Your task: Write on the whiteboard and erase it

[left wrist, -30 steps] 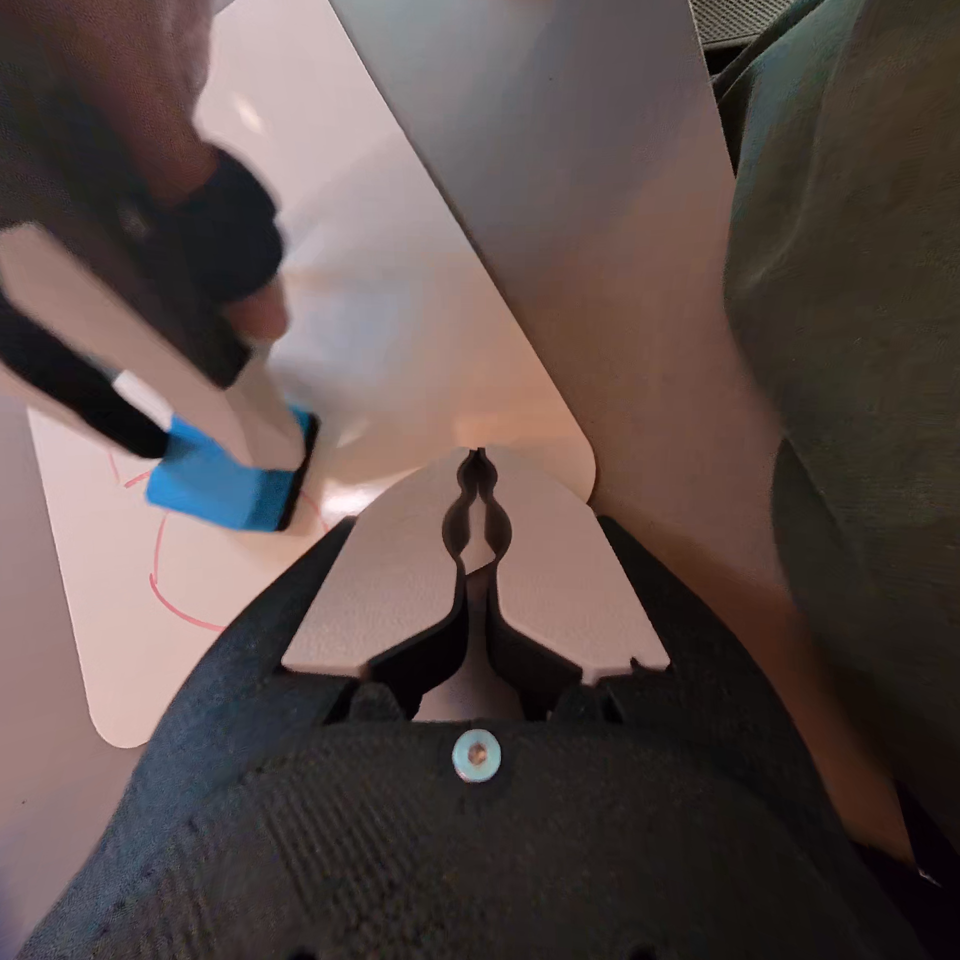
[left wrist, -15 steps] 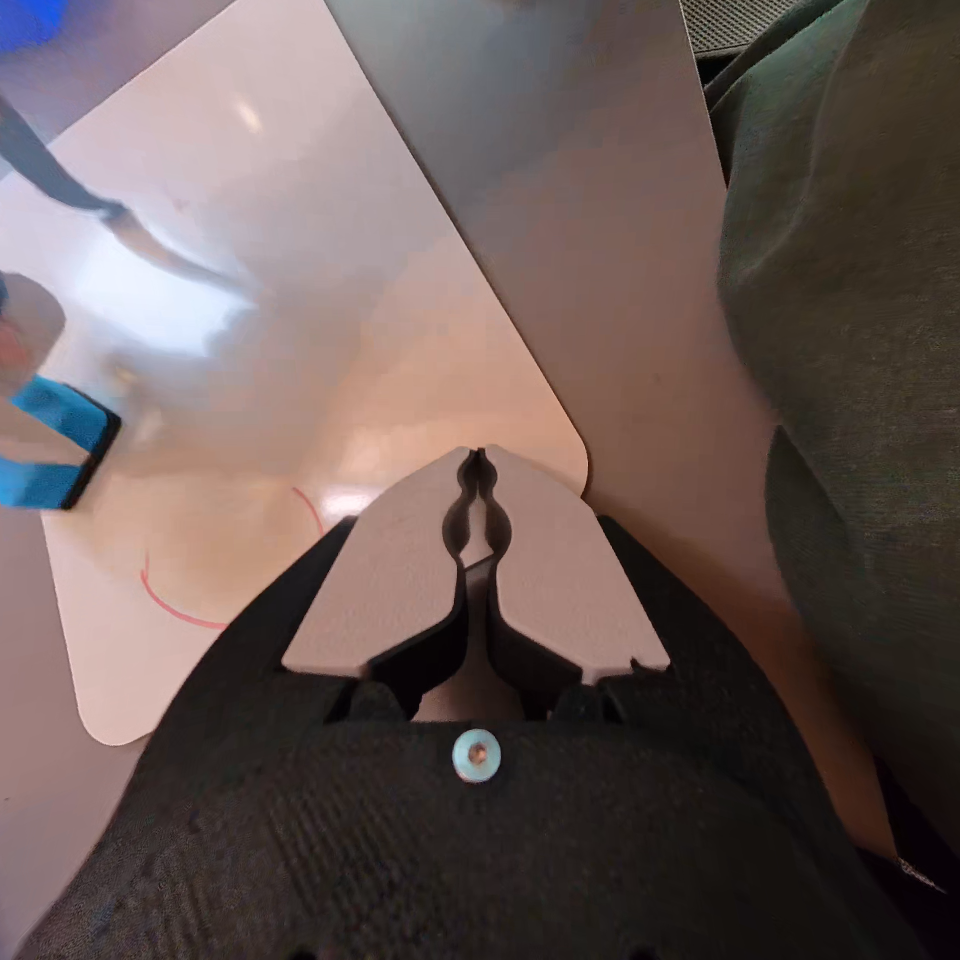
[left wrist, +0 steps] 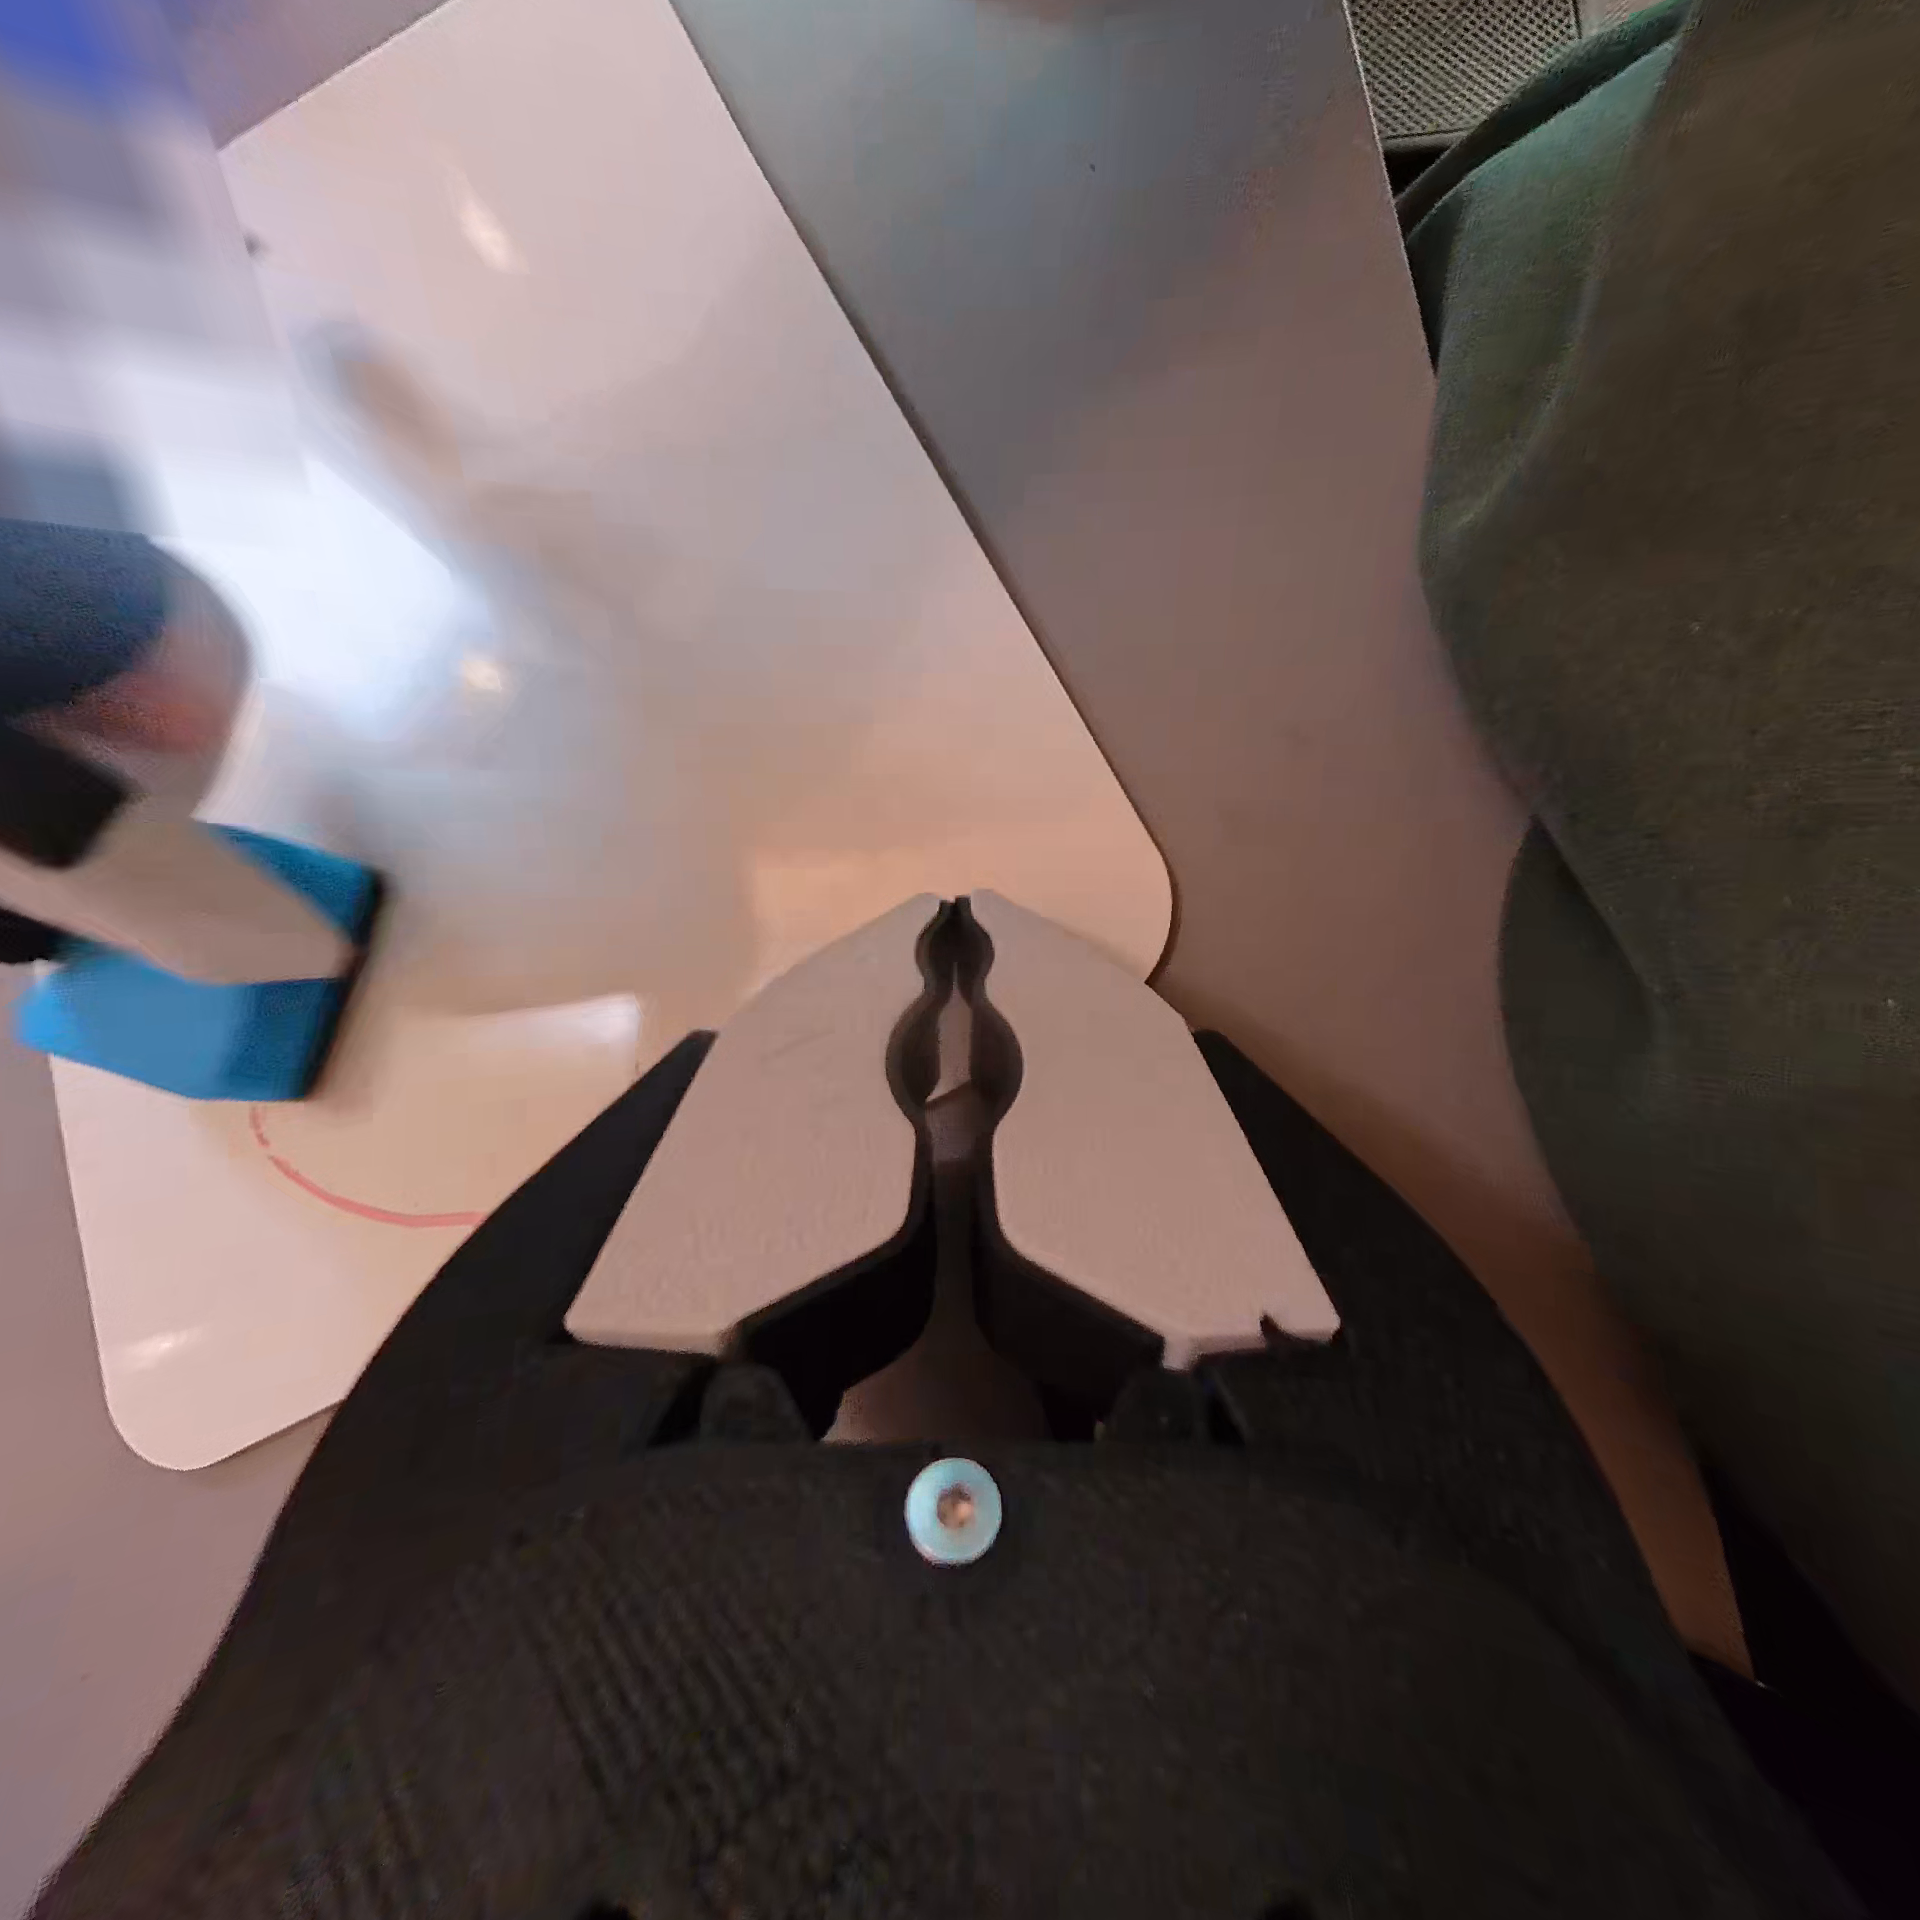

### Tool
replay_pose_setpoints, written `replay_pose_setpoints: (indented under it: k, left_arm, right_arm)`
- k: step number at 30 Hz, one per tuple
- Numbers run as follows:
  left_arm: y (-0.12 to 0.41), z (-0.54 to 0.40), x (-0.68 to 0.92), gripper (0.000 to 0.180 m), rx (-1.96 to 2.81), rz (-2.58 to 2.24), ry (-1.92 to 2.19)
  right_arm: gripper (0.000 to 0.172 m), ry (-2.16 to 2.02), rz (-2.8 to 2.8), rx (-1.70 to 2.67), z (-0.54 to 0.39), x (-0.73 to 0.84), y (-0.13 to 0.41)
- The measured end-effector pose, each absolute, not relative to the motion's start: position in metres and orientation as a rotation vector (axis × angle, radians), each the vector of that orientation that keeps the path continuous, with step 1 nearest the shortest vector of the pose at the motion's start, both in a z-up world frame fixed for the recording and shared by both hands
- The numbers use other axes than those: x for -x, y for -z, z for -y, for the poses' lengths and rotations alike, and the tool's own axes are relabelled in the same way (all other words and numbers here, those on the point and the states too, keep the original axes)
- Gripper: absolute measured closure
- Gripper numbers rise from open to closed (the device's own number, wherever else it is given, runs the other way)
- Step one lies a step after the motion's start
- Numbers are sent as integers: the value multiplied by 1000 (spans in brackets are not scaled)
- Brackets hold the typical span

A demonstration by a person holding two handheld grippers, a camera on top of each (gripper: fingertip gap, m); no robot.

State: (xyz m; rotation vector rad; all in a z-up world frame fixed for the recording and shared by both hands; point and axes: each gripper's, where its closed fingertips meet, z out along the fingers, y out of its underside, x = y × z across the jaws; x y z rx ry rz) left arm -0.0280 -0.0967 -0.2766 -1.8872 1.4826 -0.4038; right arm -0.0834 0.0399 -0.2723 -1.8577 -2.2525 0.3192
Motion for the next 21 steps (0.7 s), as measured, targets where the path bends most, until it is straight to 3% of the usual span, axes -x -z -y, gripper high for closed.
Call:
replay_pose_setpoints:
  k: [4, 10, 15, 21]
  left_arm:
    - [277, 98, 27, 180, 1891, -1492, 429]
    - [277, 96, 29, 180, 1890, -1482, 395]
    - [277, 98, 27, 180, 1887, -1492, 412]
    - [277, 97, 28, 180, 1889, -1486, 388]
  right_arm:
    - [122, -339, 2473, 1587, 31, 95, 272]
    - [122, -294, 2241, 1872, -48, 109, 272]
    - [122, -329, 2584, 1576, 45, 88, 272]
    - [122, -282, 2233, 1894, -49, 112, 273]
